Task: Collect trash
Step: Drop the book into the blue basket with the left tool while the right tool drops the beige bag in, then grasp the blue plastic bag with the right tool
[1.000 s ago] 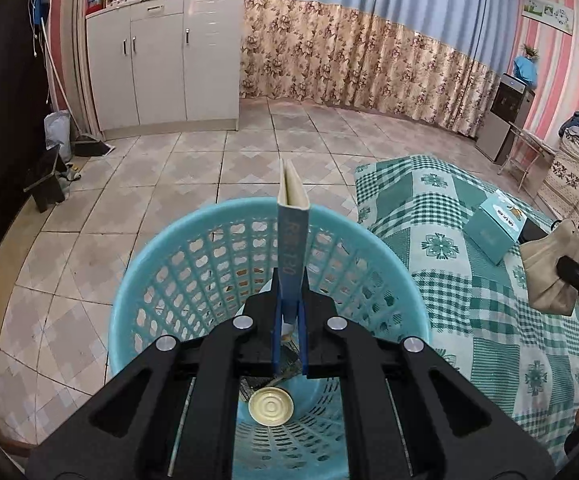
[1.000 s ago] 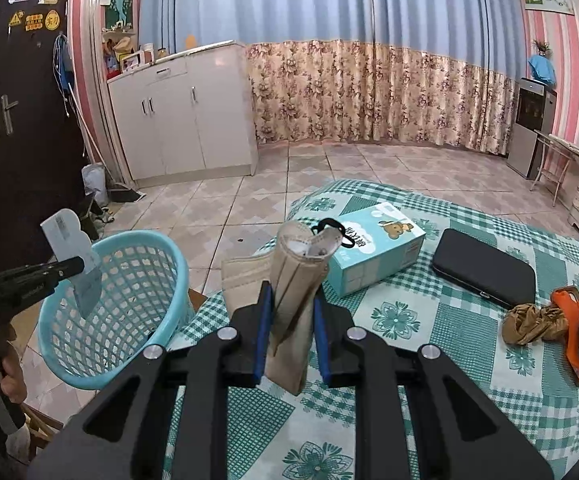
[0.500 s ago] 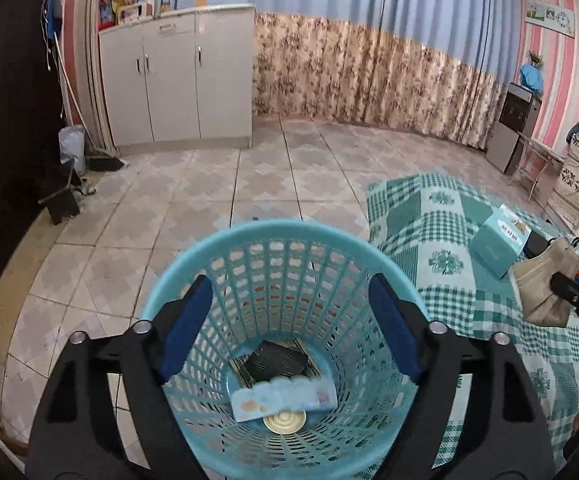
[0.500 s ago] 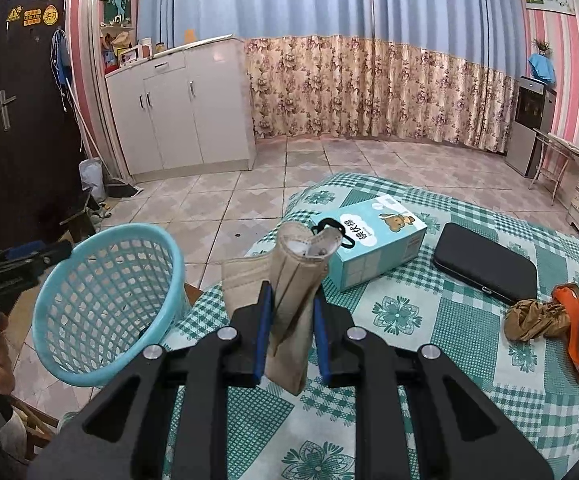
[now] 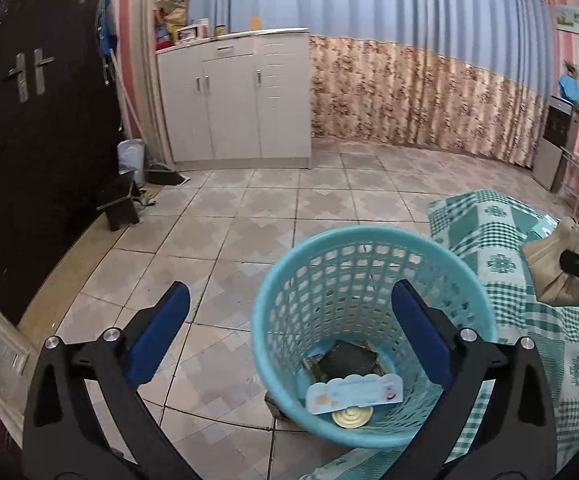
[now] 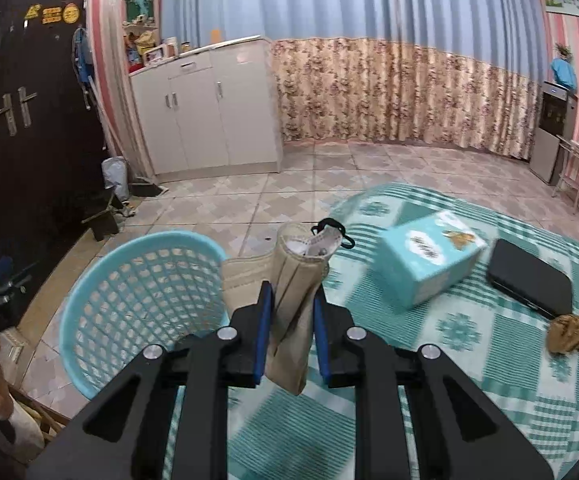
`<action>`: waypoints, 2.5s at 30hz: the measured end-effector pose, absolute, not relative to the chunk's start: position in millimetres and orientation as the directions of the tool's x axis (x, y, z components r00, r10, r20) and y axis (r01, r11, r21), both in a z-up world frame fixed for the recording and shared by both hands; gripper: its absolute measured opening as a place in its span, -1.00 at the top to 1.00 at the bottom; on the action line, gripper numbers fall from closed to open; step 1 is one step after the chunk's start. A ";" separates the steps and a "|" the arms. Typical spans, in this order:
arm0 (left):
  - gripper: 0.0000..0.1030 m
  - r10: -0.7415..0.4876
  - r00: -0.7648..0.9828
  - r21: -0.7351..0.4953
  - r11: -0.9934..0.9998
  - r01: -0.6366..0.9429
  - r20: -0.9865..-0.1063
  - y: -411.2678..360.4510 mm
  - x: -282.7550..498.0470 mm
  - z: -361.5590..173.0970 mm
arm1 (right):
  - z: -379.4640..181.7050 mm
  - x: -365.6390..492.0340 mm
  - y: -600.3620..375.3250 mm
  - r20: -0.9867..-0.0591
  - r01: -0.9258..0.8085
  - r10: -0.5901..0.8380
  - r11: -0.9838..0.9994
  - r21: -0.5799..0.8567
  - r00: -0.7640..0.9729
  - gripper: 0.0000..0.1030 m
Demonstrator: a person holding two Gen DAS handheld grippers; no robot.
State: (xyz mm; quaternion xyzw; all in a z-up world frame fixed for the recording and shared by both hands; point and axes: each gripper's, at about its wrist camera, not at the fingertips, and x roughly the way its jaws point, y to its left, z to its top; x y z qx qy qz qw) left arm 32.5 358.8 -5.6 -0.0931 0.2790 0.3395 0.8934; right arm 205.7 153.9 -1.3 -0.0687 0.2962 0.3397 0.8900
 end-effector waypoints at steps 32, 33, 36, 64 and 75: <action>-0.90 0.588 0.604 -0.004 0.715 -0.699 -0.538 351.9 29.6 -3.7 | 1.7 200.7 161.3 -0.541 -0.697 0.594 0.717 0.020 0.596 -0.76; -0.90 0.585 0.610 -0.002 0.721 -0.693 -0.534 346.4 32.6 -1.4 | 4.8 202.8 147.0 -0.540 -0.691 0.591 0.722 0.024 0.599 -0.76; -0.90 0.570 0.629 -0.008 0.738 -0.675 -0.528 331.9 40.4 3.1 | 7.2 207.0 111.5 -0.545 -0.674 0.574 0.739 0.022 0.612 -0.76; -0.90 0.092 0.770 -0.129 0.967 -0.221 -0.632 106.8 198.5 -47.2 | -30.2 303.7 -208.3 -0.588 -0.107 0.054 0.993 -0.055 0.807 -0.67; -0.90 0.006 0.732 -0.076 0.994 -0.079 -0.682 27.3 259.7 -57.6 | -49.1 336.9 -203.3 -0.616 -0.207 0.152 0.978 -0.018 0.773 0.62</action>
